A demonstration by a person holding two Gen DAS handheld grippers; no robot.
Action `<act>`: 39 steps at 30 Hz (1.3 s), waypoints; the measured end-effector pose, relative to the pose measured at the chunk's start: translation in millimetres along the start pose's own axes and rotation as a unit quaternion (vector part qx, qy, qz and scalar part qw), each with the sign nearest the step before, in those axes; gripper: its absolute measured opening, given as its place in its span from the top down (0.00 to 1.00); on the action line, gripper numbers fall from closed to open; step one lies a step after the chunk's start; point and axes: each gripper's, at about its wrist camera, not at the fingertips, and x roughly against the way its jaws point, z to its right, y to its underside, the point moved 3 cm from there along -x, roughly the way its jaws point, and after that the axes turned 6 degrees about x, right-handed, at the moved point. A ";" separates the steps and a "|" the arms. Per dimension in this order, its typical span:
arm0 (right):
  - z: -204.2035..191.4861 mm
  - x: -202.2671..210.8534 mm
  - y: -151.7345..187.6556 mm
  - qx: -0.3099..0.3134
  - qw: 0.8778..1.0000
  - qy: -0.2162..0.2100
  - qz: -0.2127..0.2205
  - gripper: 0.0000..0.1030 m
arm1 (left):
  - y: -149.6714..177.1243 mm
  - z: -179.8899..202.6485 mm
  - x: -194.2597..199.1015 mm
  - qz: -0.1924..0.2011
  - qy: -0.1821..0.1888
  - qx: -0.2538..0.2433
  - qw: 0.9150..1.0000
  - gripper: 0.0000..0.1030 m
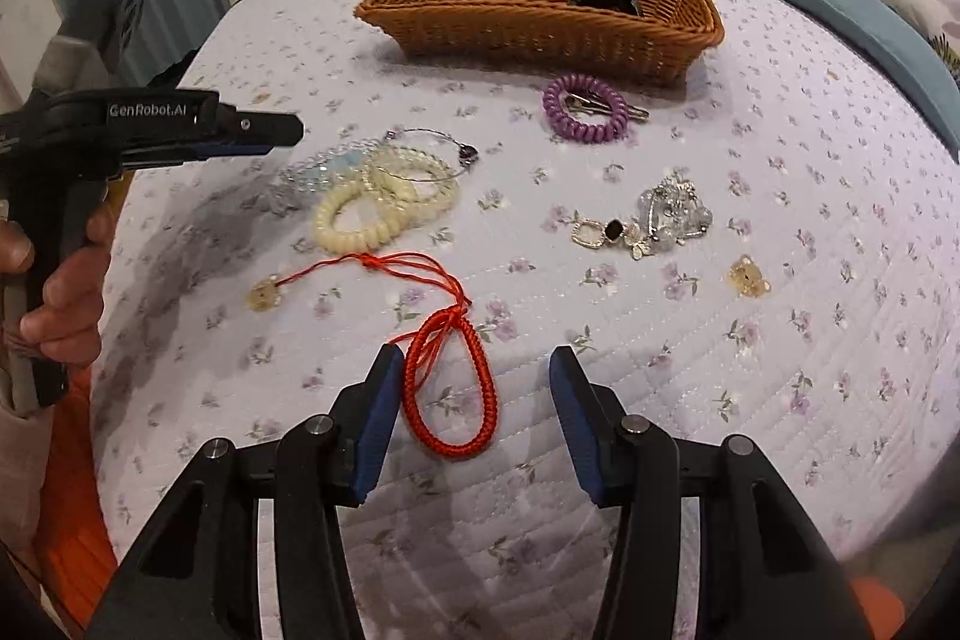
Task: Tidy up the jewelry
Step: 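Grasp the red cord bracelet with the right gripper while the left grasps the silver chain bracelet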
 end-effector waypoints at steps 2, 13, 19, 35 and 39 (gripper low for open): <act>1.7 -0.2 0.0 -0.003 1.000 -0.001 0.002 0.48 | 1.2 1.5 -7.0 -0.009 -0.005 -0.005 1.000 0.66; -3.9 -5.3 -2.2 0.020 0.999 0.025 0.007 0.48 | 7.5 17.2 -32.6 -0.026 -0.065 -0.061 0.996 0.80; -9.0 -5.9 -3.0 0.036 0.999 0.038 0.013 0.75 | 12.5 32.6 -38.6 -0.015 -0.089 -0.101 0.991 0.92; -7.3 9.8 -7.5 0.033 0.997 0.039 0.049 0.93 | 1.5 25.5 3.0 0.013 0.070 -0.022 0.997 0.93; -6.5 20.9 -8.8 0.029 0.997 0.031 0.070 0.93 | -0.7 29.4 18.4 0.026 0.105 -0.014 0.994 0.93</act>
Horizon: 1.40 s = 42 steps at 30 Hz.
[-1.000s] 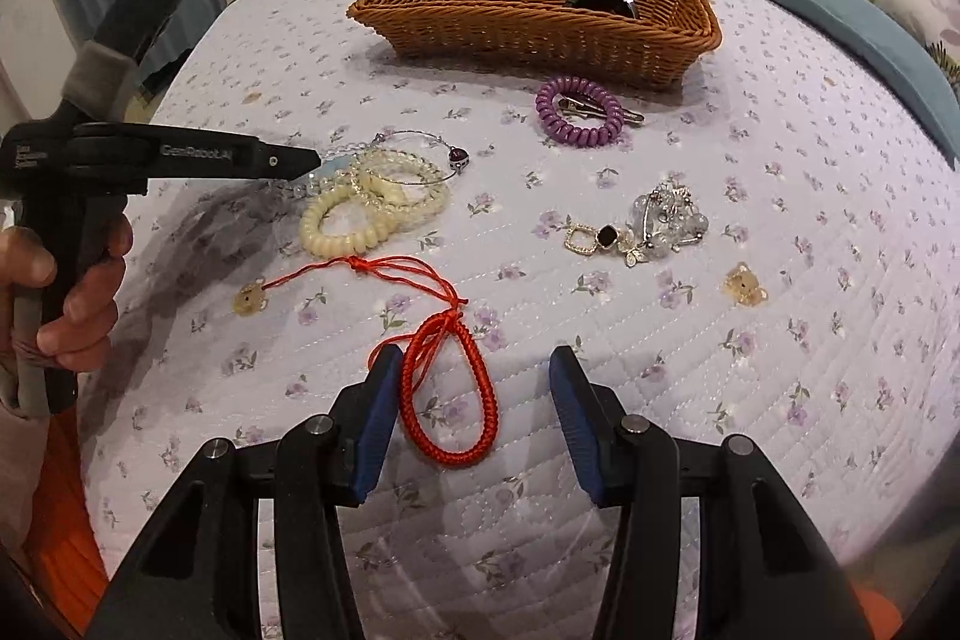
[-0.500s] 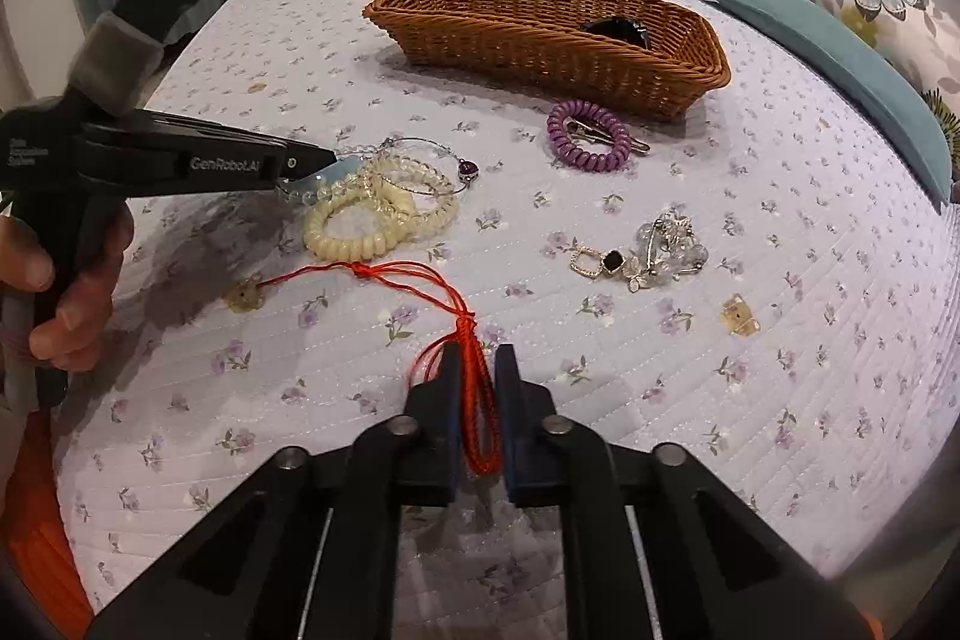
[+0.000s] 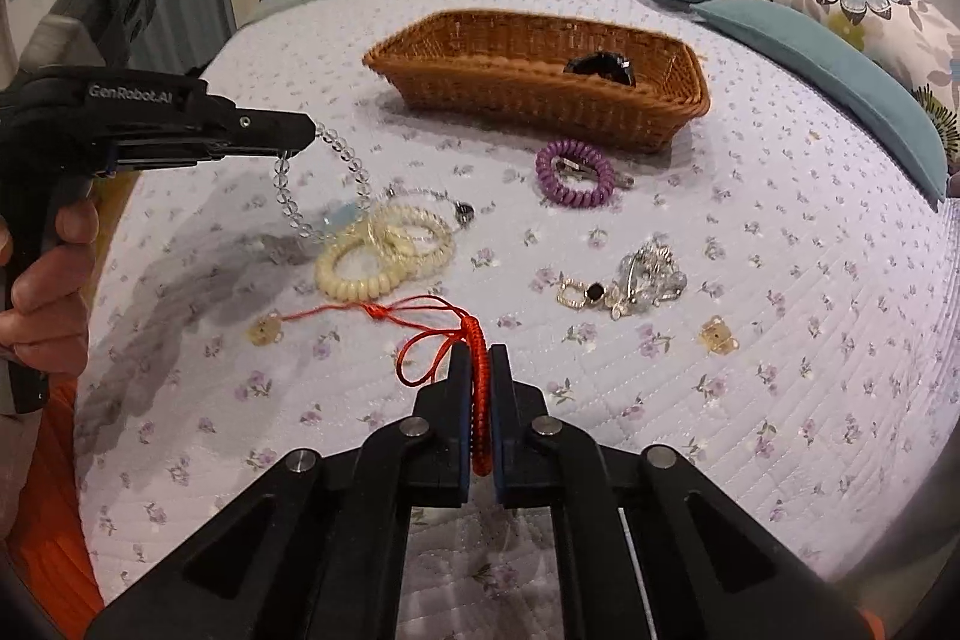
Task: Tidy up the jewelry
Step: 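Grasp the red cord bracelet with the right gripper while the left grasps the silver chain bracelet, then release the red cord and silver chain into the basket with both grippers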
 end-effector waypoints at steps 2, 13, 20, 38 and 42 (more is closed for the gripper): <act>2.6 6.2 -1.9 -0.008 1.000 -0.009 0.011 0.93 | -1.5 5.7 10.5 0.013 0.020 0.002 1.000 0.93; 18.2 45.1 -35.6 -0.038 0.997 -0.014 0.065 0.93 | -9.2 25.5 42.7 0.041 0.064 -0.007 0.997 0.93; 37.1 63.3 -93.2 -0.048 0.992 -0.011 0.112 0.93 | -37.4 44.0 65.0 0.076 0.059 -0.026 0.995 0.93; 96.6 -88.0 -223.9 -0.093 0.993 -0.038 0.068 0.94 | -167.6 21.3 -36.5 0.061 0.009 -0.016 0.998 0.93; 103.9 -134.7 -227.0 -0.112 0.991 -0.065 0.027 0.94 | -176.2 2.6 -64.7 0.043 -0.006 -0.010 0.999 0.93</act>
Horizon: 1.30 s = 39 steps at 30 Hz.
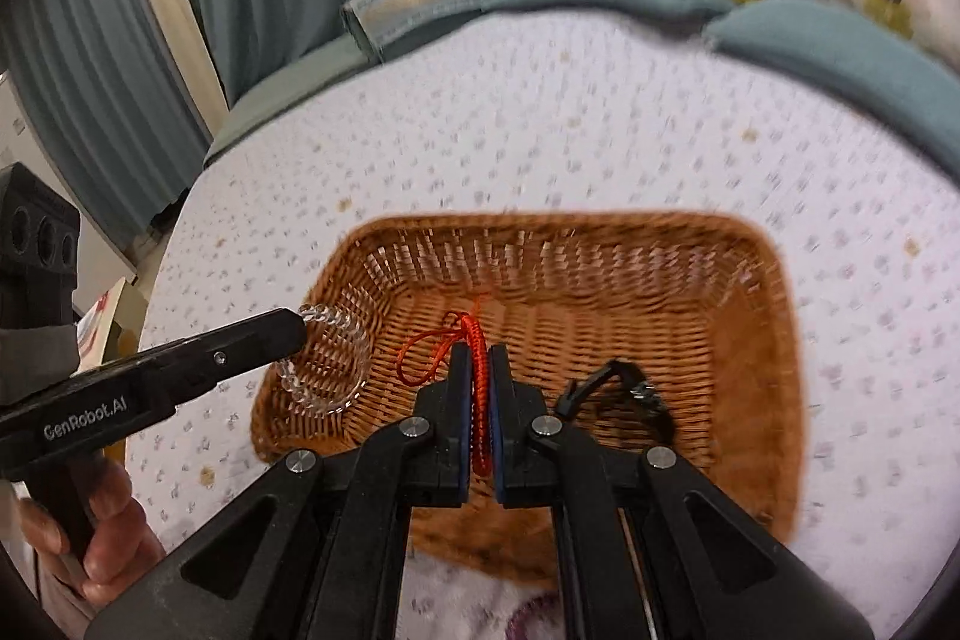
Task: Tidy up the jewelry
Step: 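Release the red cord and silver chain into the basket with both grippers, then grasp the purple coil hair tie with the right gripper while the left grasps the blue hair clip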
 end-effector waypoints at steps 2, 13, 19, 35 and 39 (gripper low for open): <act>3.3 -16.0 1.4 -0.007 1.000 -0.006 -0.017 0.94 | -0.2 -7.2 -12.3 -0.009 0.000 0.003 1.000 0.93; 15.2 -32.7 11.7 -0.052 0.997 -0.037 -0.049 0.51 | 9.0 -18.9 -38.1 -0.044 -0.009 0.003 0.999 0.90; 12.4 6.5 16.5 -0.035 0.999 -0.026 -0.026 0.51 | 12.1 -3.3 -19.0 -0.029 -0.018 -0.023 0.999 0.57; -9.4 127.0 99.6 0.039 0.999 0.014 0.019 0.51 | 79.0 36.6 107.9 0.022 0.003 -0.038 0.999 0.57; -6.9 140.9 117.2 0.024 0.999 0.006 0.025 0.51 | 108.0 32.8 126.7 0.017 -0.010 -0.034 0.999 0.57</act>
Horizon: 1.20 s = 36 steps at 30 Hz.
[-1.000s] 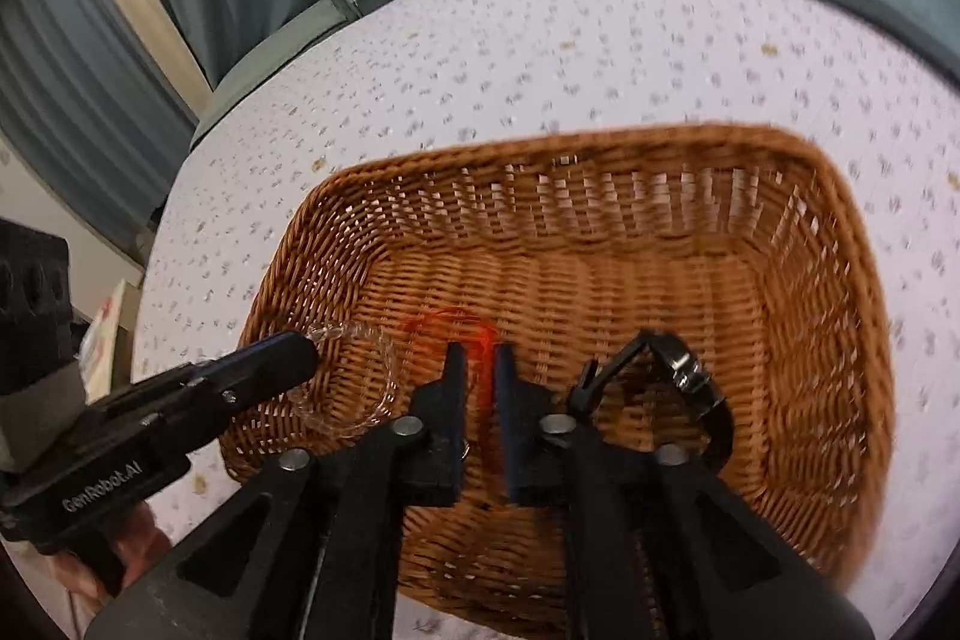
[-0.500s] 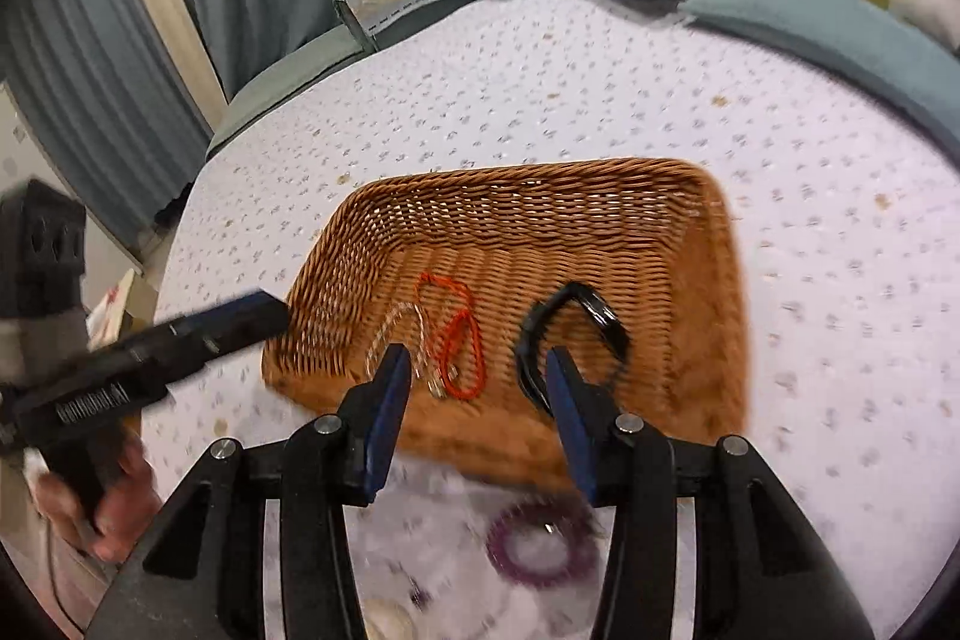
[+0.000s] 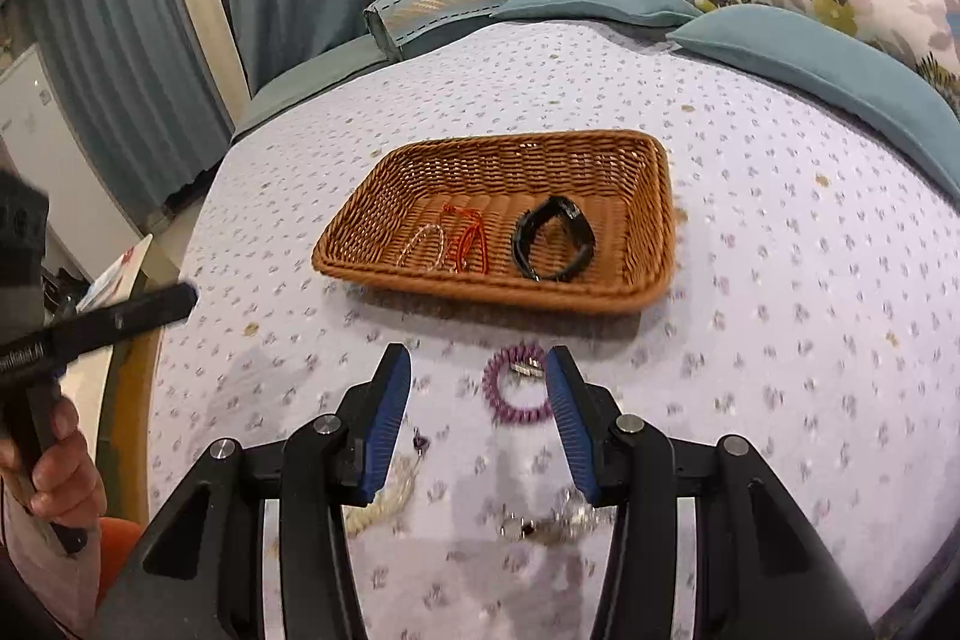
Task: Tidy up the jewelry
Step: 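Grasp the purple coil hair tie with the right gripper while the left grasps the blue hair clip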
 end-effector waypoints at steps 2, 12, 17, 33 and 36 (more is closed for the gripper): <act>2.3 6.3 8.2 -0.001 1.000 0.000 0.010 0.51 | 15.6 -5.5 7.2 -0.004 -0.008 0.009 1.000 0.57; 64.1 20.9 45.7 -0.115 0.993 0.018 0.007 0.51 | 71.2 -39.3 -1.4 -0.047 -0.070 0.030 0.996 0.57; 64.0 21.3 57.8 -0.108 0.994 0.031 -0.017 0.51 | 86.6 -42.9 -14.7 -0.068 -0.073 0.029 0.995 0.57; 38.3 -71.8 34.3 -0.091 0.992 -0.008 -0.092 0.72 | 99.0 -30.4 -30.2 -0.083 -0.097 -0.025 0.991 0.57; 40.4 -90.4 35.1 -0.103 0.989 -0.003 -0.102 0.72 | 100.3 -30.1 -34.8 -0.087 -0.104 -0.034 0.990 0.57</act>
